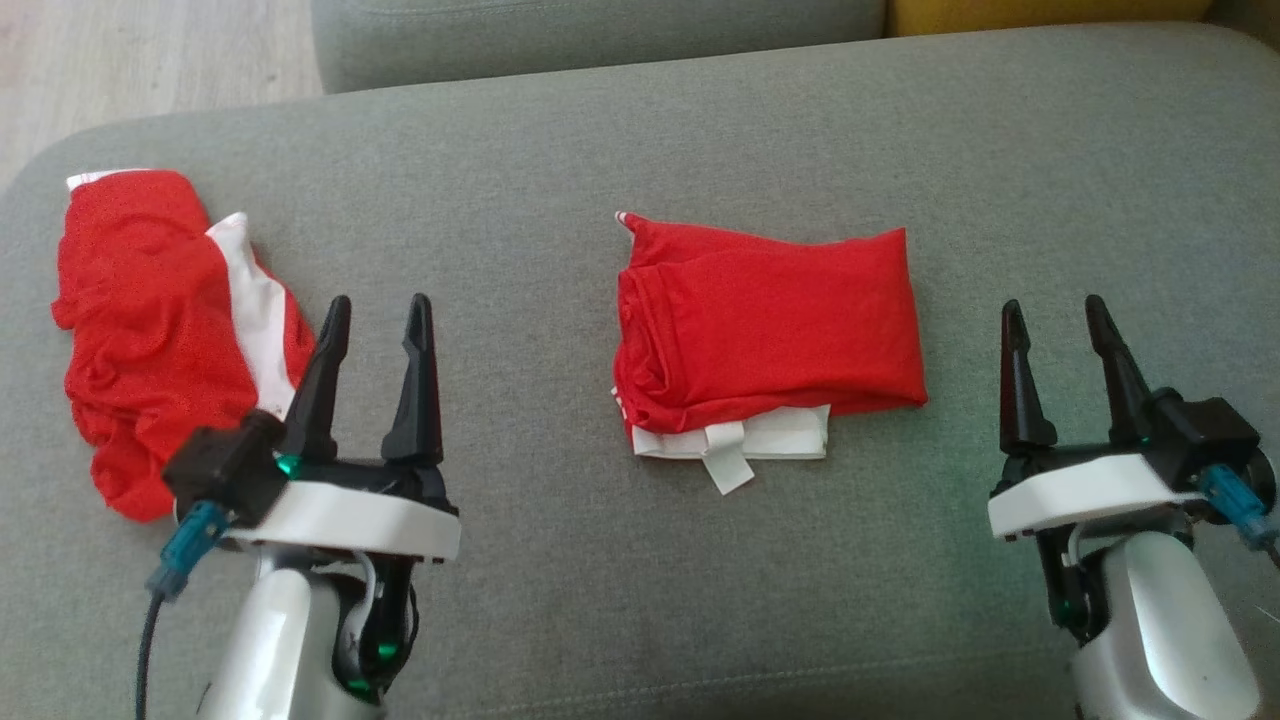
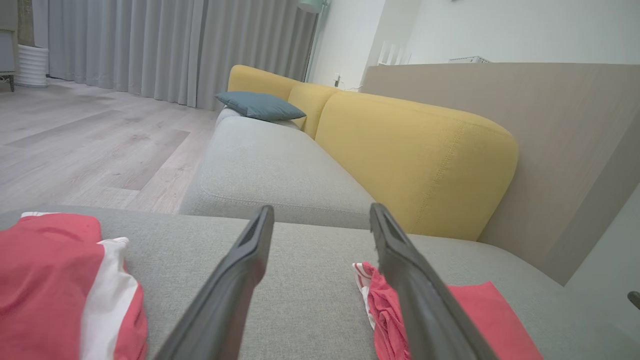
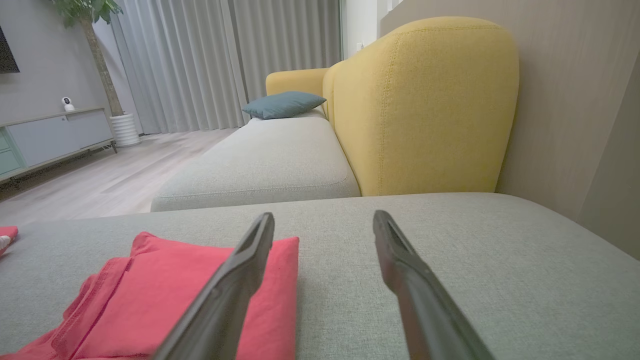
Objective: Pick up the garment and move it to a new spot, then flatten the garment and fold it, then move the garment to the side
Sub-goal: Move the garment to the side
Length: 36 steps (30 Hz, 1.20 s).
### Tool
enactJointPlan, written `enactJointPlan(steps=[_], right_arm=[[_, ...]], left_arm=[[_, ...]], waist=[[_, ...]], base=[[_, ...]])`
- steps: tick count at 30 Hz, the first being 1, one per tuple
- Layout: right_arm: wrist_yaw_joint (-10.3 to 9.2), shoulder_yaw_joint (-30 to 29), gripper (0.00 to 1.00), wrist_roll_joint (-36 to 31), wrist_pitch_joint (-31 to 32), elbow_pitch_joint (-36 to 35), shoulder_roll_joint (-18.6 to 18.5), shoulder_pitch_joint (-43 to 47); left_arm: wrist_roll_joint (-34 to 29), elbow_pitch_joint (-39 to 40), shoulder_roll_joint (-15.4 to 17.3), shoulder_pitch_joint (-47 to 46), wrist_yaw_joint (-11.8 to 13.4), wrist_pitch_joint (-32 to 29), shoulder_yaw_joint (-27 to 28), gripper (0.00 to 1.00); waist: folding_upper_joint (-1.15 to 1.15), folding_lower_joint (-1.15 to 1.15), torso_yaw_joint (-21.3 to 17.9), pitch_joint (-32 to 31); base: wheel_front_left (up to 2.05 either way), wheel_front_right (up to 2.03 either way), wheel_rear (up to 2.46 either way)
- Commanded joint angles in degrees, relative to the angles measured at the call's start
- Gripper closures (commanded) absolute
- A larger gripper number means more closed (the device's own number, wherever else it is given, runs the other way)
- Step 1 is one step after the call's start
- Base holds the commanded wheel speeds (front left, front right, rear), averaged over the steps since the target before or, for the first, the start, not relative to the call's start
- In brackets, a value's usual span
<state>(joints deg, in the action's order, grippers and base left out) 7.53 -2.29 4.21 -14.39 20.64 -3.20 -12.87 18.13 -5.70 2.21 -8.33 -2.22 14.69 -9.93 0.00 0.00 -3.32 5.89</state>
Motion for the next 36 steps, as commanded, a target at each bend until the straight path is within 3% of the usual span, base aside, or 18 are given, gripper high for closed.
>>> enactJointPlan(steps=[1,18,36], right_arm=[[-0.04,1.7,0.00,0.8,-0.6,-2.5,0.3,-0.7],[-0.04,1.9,0.00,1.8,0.1,-0.1,0.3,-2.2],[-0.04,1.5,0.00,7.1,8.0,20.0,0.3,-15.2]], left_arm=[[-0.8,2.2,0.7,-0.9,-0.2,0.3,1.6,0.00],[-1.2,1.0,0.7,-1.4,0.1,0.3,0.6,0.00],[-0.9,0.1,0.7,-6.2,-0.1,0.3,-2.1,0.00]], waist=[[0.00,0.00,-0.3,0.1],[0.00,0.00,0.9,2.5],[0.00,0.00,7.0,10.5]], base=[[0.00,0.00,0.00],[0.00,0.00,0.00],[0.00,0.00,0.00]])
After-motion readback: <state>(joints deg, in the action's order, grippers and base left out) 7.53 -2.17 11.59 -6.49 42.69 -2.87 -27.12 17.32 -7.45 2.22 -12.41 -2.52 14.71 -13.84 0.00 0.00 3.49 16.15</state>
